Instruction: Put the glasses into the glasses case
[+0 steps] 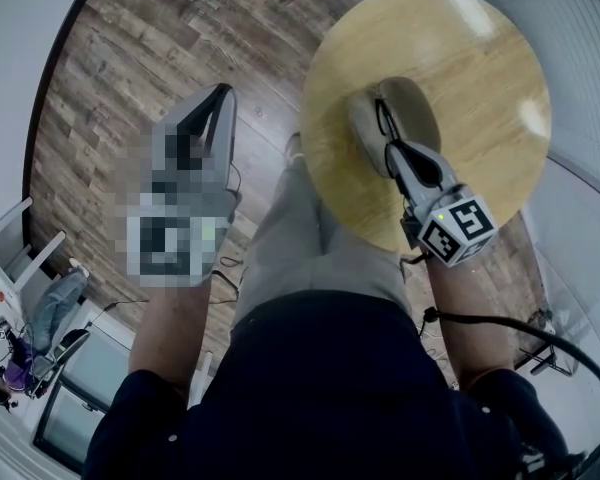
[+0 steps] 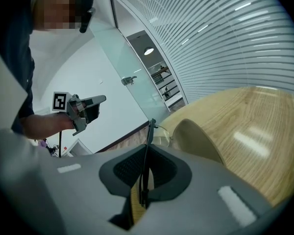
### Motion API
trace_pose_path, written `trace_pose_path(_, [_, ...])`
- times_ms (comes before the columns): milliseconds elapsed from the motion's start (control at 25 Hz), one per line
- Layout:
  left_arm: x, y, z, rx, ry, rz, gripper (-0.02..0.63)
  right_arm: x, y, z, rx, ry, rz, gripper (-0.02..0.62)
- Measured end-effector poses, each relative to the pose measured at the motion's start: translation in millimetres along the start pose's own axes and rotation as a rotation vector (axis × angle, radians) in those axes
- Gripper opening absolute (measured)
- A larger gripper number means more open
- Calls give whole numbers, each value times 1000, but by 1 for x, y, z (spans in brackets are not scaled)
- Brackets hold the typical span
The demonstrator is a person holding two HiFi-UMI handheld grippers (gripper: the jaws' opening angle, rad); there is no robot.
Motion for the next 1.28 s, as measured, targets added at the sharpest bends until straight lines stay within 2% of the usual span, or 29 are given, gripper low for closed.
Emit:
trace_pose_path(280, [6,-6,7,-19,-3,-3,2,-2,-3,13,34,15,-21,28])
trace_pose_path(600, [7,-16,12,11,14,-51,2,-4,-12,22,92,30,-36,28])
trace_pose_path(1280, [6,-23,-2,5,31,-67,2,-1,-22,31,186,13,-53,29])
Point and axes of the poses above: the fingertips, and each gripper's own axes: z forward along the fingers, x to its left, y out of its top, the point moved 7 cm from there along -z, backward along the fingers, and after that the axes turned 15 degrees about -y, right-handed, at the moved point
